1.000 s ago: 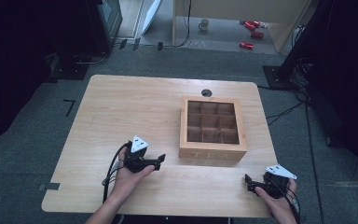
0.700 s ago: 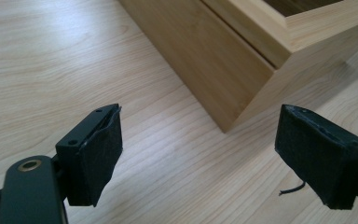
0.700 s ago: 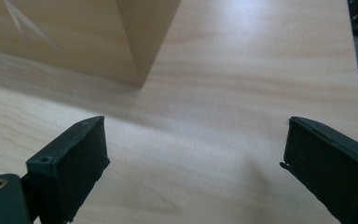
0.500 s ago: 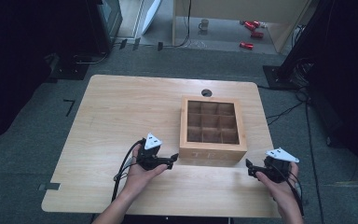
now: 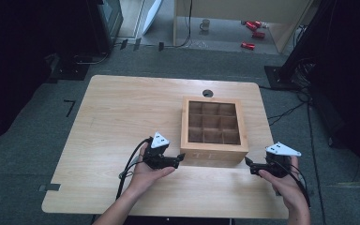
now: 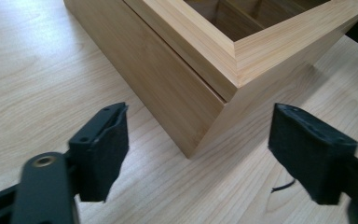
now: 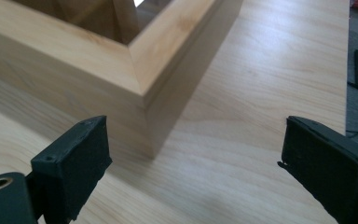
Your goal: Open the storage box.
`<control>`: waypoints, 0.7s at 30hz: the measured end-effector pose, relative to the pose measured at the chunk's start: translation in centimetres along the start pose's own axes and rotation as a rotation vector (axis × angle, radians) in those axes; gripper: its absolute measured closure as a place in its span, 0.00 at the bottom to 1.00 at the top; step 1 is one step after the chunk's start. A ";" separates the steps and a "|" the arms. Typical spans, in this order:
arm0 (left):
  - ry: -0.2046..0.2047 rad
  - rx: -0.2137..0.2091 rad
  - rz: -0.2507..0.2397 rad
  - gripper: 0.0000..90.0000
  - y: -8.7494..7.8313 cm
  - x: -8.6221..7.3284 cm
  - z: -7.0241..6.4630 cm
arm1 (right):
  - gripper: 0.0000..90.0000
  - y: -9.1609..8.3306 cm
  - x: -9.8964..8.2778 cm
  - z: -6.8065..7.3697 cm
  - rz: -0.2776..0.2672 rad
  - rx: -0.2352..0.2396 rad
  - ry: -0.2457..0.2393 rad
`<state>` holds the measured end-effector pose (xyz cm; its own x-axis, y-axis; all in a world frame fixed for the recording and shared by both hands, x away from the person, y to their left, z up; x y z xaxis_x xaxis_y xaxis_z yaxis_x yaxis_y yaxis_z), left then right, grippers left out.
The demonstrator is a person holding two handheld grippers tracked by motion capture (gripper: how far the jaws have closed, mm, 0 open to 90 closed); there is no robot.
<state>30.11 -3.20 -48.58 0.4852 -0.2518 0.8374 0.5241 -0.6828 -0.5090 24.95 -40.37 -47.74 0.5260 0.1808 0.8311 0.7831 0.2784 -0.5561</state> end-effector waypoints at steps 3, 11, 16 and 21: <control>0.012 -0.018 -0.002 0.43 0.2 0.0 -0.2 | 0.15 0.1 0.4 0.4 -0.053 0.029 0.042; 0.008 -0.008 0.000 0.59 0.6 -0.1 -0.3 | 0.22 0.9 0.6 1.8 -0.066 0.066 0.043; -0.001 -0.038 0.006 0.67 0.9 -0.1 -0.4 | 0.34 1.5 0.6 2.5 -0.068 0.077 0.048; 0.005 -0.047 0.018 0.71 1.2 -0.3 -0.6 | 0.41 1.5 0.5 2.7 -0.088 0.106 0.070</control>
<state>30.20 -4.37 -49.31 0.4906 -0.2675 0.8293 0.4822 -0.7094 -0.5140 25.47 -37.27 -48.14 0.4816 0.0859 0.8722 0.7896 0.3894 -0.4743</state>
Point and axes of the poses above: each handheld gripper's, and its own axes: y roughly forward along the jaws, x roughly out of its top, z roughly to its left, the point moved 2 cm from there along y, roughly forward along the jaws, and after that the axes turned 6 degrees about -z, right-handed, at the moved point
